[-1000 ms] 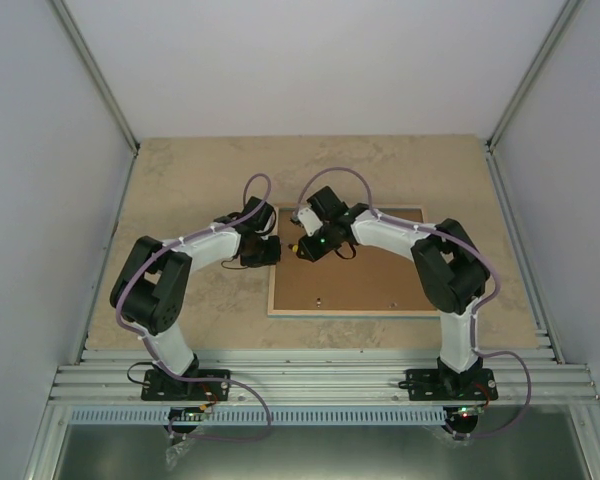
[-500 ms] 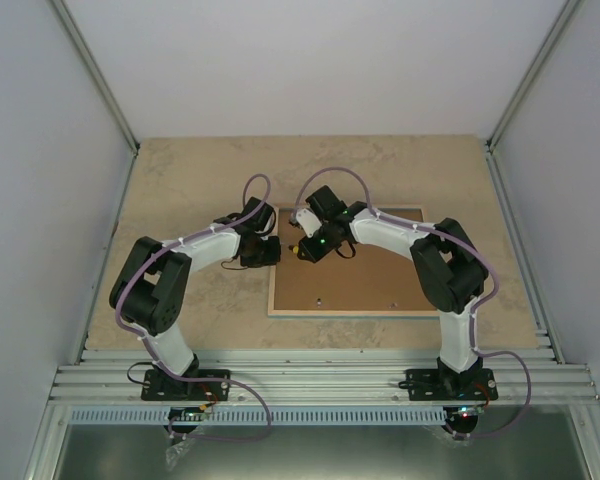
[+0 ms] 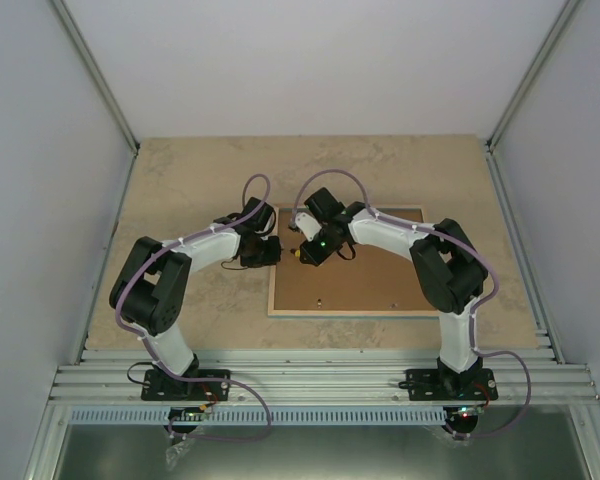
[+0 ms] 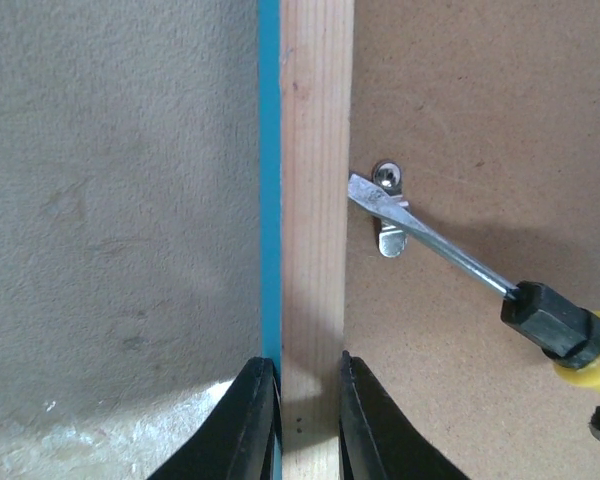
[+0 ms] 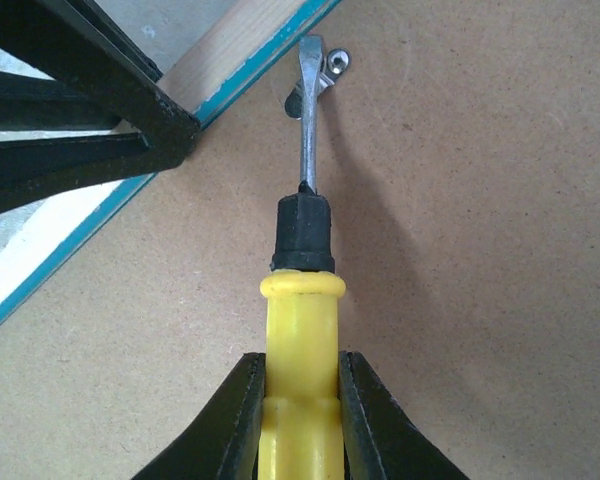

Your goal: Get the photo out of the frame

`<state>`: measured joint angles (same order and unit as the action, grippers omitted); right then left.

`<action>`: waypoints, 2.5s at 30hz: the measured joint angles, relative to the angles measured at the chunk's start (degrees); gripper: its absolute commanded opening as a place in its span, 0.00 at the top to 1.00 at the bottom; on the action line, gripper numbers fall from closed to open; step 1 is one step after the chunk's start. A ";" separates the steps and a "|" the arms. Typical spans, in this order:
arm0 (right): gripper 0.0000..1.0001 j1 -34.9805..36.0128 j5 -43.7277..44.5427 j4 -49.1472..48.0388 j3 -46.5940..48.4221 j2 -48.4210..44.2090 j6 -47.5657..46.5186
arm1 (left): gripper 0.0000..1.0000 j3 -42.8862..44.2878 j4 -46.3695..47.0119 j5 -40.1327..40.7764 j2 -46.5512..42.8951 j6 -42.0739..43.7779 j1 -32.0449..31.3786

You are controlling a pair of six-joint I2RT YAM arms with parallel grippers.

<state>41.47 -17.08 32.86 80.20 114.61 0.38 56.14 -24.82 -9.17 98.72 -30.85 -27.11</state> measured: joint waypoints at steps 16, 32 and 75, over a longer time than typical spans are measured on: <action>1.00 0.55 3.15 0.74 -3.06 -2.99 0.79 | 0.61 -0.55 1.77 -0.68 -0.66 -2.29 0.04; 1.00 -0.74 2.43 -23.04 -18.08 -23.28 14.27 | 0.26 -0.81 8.98 -0.92 -18.86 -12.35 1.05; 0.39 -4.68 -5.27 -50.56 -29.53 -29.70 29.14 | 1.00 4.02 9.27 -0.59 -23.89 -11.52 2.32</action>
<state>36.80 -22.35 -17.69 50.68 84.90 29.52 60.16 -15.55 -9.76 74.83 -42.37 -24.80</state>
